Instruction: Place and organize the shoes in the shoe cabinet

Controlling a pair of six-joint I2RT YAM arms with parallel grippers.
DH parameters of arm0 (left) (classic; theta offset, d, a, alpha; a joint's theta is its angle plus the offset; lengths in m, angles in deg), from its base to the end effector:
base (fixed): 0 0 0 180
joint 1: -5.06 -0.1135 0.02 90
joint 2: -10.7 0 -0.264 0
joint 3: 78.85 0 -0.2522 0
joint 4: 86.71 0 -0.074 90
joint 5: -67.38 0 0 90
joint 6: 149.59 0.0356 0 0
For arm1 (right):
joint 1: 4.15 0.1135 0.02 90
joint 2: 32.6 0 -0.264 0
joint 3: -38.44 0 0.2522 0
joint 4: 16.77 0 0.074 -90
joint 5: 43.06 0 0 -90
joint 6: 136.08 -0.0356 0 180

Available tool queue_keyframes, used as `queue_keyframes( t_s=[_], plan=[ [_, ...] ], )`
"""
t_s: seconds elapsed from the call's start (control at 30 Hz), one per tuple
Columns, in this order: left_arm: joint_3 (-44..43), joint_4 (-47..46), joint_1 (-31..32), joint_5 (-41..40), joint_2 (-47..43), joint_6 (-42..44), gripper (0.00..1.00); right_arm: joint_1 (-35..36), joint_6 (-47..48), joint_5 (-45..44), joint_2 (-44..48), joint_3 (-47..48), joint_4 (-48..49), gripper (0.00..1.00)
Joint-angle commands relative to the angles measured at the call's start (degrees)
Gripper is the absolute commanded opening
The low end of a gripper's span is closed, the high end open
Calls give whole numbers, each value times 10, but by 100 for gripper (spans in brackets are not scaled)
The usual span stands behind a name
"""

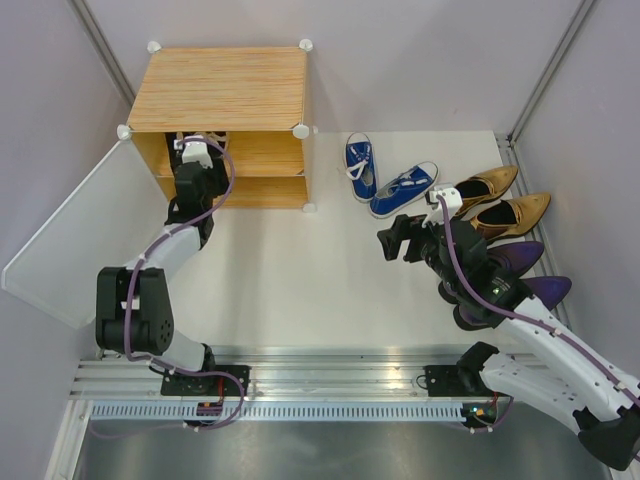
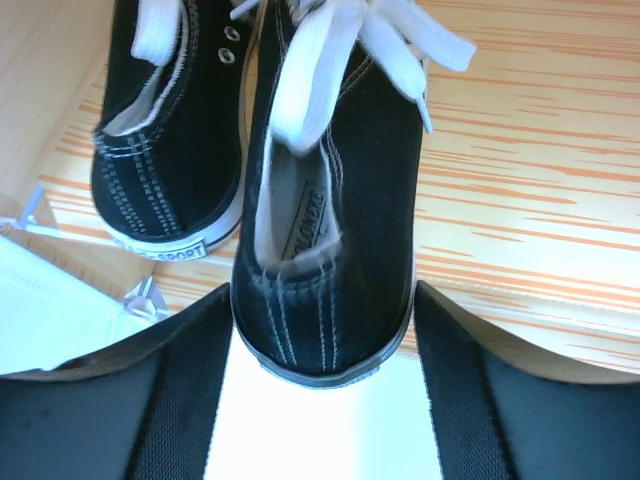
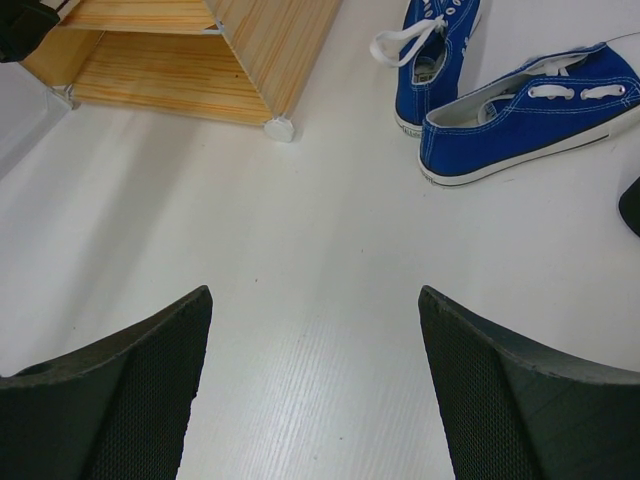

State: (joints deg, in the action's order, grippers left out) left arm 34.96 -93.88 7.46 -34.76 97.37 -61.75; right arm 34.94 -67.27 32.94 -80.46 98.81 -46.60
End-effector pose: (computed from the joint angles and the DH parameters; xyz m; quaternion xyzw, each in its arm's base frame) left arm 0.3468 -0.0070 0.2638 -0.0640 0.7800 0.0583 0.6197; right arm 0.1550 0.1148 0.3316 -0.0530 0.8010 0.2104 0.5579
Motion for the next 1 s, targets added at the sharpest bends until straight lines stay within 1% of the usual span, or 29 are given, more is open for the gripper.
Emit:
queue_keyframes(
  t_s=[0.0, 0.03, 0.07, 0.13, 0.17, 0.2, 0.33, 0.43, 0.53, 0.63, 0.67, 0.73, 0.77, 0.8, 0.83, 0.87, 0.93, 0.97],
  plan=[
    [-1, -9, 0, -31, -39, -22, 77, -2, 2, 4, 12, -1, 21, 88],
    [-1, 0, 0, -39, -44, -18, 80, -2, 1, 4, 14, -1, 21, 88],
    [-3, 6, 0, -46, -47, -17, 85, -2, 0, 6, 16, -2, 21, 88],
    [-7, 20, -1, -59, -52, -15, 89, -2, 1, 7, 22, -3, 21, 88],
    [-13, 39, -1, -64, -55, -15, 94, -2, 1, 9, 23, -4, 21, 88],
    [-15, 47, -1, -63, -60, -15, 96, -3, -1, 10, 26, -5, 21, 88],
    [-29, 87, -1, -29, -83, -36, 98, -2, -1, 12, 33, -6, 21, 87],
    [-43, 137, -1, -16, -103, -64, 98, -2, -3, 13, 41, -7, 21, 87],
    [-50, 175, -1, -3, -130, -92, 95, -2, -3, 13, 49, -10, 21, 87],
    [-61, 228, -3, 3, -147, -119, 82, -2, -3, 15, 53, -12, 21, 88],
    [-62, 236, -3, 5, -150, -126, 74, -2, -5, 16, 53, -13, 20, 88],
    [-59, 261, -5, 6, -163, -150, 64, -3, -5, 16, 54, -13, 21, 88],
    [-56, 268, -7, 10, -167, -158, 50, -2, -5, 17, 54, -13, 20, 87],
    [-52, 273, -12, 12, -170, -166, 44, -3, -5, 17, 54, -13, 21, 87],
    [-47, 281, -12, 12, -174, -177, 40, -2, -5, 17, 55, -13, 21, 88],
    [-45, 286, -14, 10, -175, -182, 33, -2, -4, 16, 55, -13, 21, 87],
    [-38, 294, -16, 2, -175, -193, 29, -2, -5, 18, 56, -13, 21, 88],
    [-35, 295, -17, 1, -174, -197, 23, -3, -5, 18, 56, -13, 21, 87]
  ],
)
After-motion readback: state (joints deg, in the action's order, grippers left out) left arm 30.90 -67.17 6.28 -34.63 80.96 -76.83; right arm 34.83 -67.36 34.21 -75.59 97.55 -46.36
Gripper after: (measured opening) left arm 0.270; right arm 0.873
